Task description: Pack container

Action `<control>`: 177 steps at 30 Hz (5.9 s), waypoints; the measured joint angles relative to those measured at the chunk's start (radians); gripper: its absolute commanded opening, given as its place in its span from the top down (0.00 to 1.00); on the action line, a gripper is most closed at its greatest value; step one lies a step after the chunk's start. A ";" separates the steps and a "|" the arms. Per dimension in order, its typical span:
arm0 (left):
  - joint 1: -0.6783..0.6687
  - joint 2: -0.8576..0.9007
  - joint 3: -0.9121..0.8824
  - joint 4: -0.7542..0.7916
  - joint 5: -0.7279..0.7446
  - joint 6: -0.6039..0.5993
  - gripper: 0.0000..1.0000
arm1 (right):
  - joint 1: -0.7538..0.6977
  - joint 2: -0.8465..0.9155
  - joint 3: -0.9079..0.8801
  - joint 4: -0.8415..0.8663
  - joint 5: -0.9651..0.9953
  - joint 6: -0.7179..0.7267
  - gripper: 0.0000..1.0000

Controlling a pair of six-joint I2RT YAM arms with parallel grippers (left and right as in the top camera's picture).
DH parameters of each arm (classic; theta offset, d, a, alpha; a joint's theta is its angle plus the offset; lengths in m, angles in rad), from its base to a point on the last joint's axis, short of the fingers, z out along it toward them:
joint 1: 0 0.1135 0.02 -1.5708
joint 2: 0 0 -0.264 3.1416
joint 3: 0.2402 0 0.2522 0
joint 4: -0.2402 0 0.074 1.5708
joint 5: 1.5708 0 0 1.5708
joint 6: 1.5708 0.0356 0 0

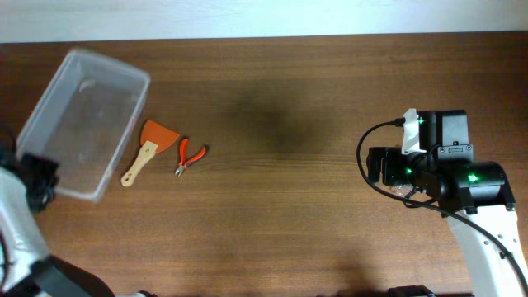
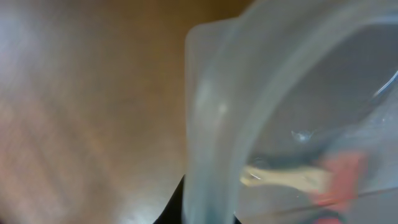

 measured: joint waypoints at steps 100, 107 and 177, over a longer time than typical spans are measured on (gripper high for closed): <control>-0.856 0.154 0.519 -0.224 -0.280 0.333 0.59 | 0.000 0.028 0.002 -0.053 -0.121 -0.011 0.96; -0.753 -0.077 0.545 -0.219 -0.302 0.327 0.55 | 0.032 0.222 0.010 -0.117 -0.150 -0.070 0.96; -0.735 -0.083 0.547 -0.242 -0.295 0.327 0.54 | 0.340 0.323 -0.137 0.011 -0.200 -0.160 0.96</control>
